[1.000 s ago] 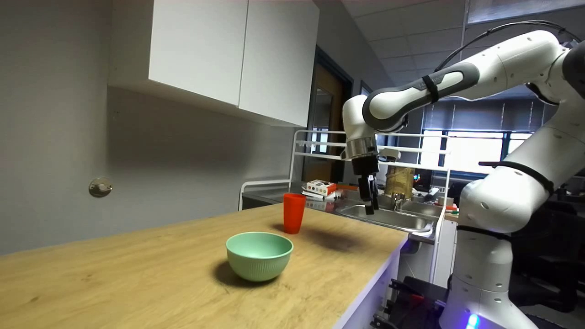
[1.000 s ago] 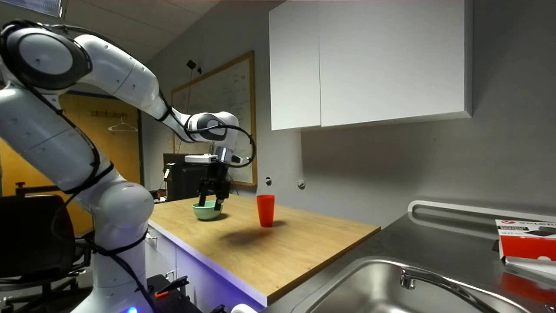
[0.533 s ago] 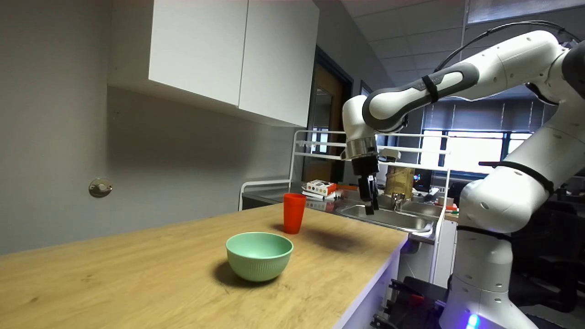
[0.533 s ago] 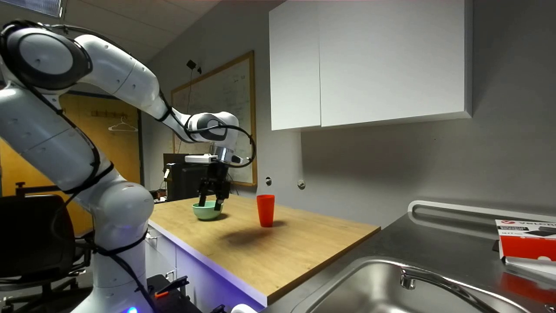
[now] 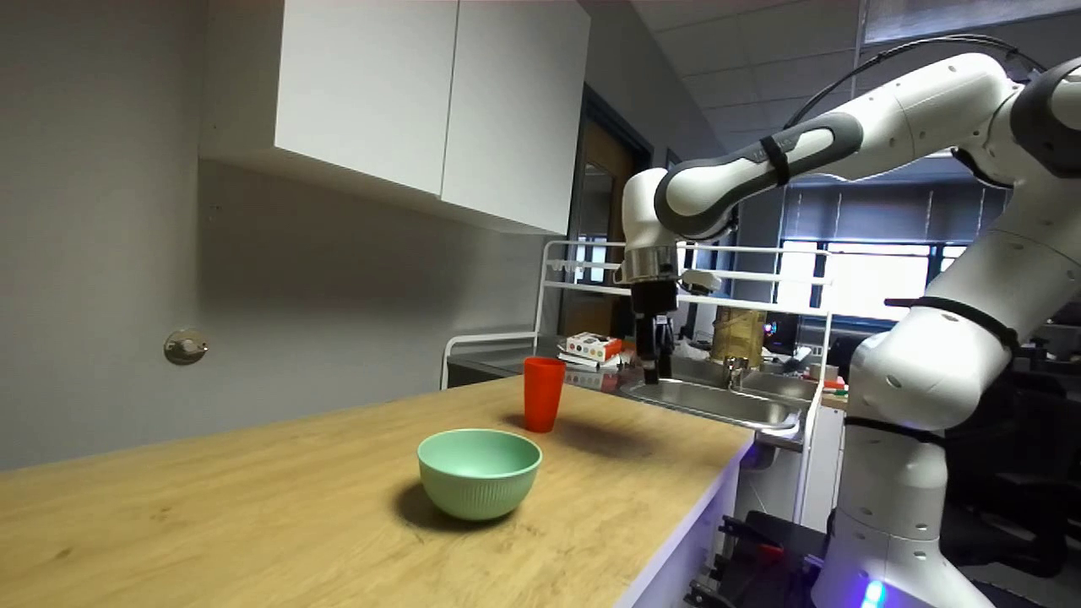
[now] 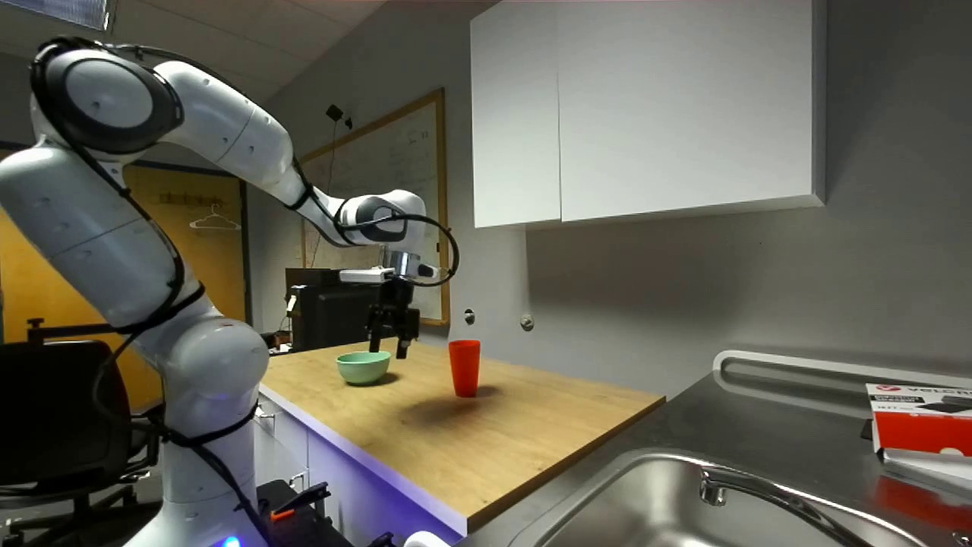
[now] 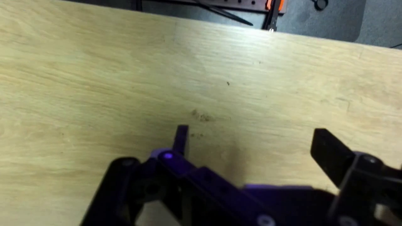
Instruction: Pour the contents in the orange cup into the mint green bowl
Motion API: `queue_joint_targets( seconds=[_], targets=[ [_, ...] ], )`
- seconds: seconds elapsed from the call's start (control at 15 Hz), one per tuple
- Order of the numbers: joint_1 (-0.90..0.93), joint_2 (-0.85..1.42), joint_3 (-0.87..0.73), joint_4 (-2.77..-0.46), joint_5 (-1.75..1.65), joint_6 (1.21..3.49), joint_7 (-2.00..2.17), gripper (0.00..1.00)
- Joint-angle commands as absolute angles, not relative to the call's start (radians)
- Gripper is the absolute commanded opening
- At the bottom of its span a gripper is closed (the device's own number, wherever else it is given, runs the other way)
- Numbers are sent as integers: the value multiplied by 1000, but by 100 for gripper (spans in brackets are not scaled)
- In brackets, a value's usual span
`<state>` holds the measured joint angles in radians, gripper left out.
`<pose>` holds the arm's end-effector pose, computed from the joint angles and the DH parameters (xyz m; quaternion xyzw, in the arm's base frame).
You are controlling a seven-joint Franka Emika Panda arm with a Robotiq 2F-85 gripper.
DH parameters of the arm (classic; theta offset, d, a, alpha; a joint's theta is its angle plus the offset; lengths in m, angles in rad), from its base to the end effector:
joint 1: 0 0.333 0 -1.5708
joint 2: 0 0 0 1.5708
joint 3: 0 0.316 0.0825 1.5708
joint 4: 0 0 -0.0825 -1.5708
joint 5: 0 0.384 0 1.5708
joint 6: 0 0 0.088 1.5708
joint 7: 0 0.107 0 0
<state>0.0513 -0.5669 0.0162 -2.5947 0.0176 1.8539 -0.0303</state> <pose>0.3482 0.0249 0.4278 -0.9952 -0.0439 0.0869 0.0024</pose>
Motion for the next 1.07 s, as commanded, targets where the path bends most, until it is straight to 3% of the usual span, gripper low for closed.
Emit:
queue_joint_targets(
  seconds=[0.0,0.4,1.0],
  targets=[
    [35,-463,15,-2478,19,1919,-14,100],
    [-6,-246,-6,-2256,18,2012,13,100],
    [-43,63,-42,-1931,70,1964,32,100]
  ],
)
